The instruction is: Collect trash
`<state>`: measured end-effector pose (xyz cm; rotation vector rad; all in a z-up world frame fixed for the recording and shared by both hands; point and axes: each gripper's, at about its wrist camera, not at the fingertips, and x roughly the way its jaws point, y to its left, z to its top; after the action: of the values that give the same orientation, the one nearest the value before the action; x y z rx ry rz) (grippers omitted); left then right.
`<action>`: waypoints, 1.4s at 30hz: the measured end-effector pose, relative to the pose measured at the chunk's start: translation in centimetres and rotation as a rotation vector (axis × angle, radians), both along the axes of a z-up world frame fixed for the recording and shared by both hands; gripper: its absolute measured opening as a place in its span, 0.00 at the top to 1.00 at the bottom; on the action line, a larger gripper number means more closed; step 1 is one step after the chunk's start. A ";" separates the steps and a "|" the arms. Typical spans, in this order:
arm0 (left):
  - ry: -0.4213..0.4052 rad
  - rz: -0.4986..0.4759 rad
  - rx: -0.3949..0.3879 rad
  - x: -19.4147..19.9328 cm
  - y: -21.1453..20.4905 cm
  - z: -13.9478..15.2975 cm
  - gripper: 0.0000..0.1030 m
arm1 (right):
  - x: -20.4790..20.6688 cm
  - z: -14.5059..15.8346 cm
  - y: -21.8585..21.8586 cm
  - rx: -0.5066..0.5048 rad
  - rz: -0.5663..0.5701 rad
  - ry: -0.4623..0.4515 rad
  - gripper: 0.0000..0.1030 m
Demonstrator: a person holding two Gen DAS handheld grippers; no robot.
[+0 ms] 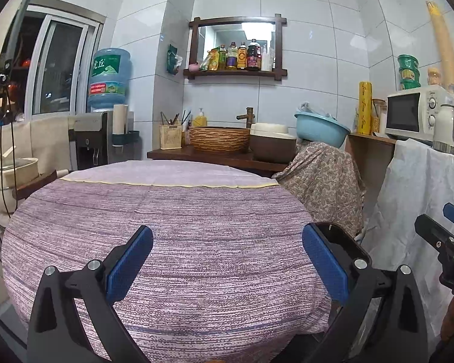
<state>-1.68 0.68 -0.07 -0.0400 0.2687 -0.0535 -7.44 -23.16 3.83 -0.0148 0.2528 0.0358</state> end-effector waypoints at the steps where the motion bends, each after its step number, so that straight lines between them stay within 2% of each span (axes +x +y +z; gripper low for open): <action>1: -0.002 -0.003 0.007 -0.1 -0.2 0.1 0.05 | -0.1 0.0 0.0 -0.001 -0.002 0.000 0.05; 13: -0.026 0.005 0.040 -0.4 -1.0 0.5 0.05 | -0.1 0.1 -0.4 0.014 -0.012 0.009 0.05; 42: -0.024 0.018 0.053 -0.4 -0.4 0.3 0.05 | 0.6 -0.7 -0.4 0.016 -0.005 0.034 0.05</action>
<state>-2.11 0.28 0.20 0.0104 0.2459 -0.0290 -6.86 -23.59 3.08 0.0024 0.2863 0.0335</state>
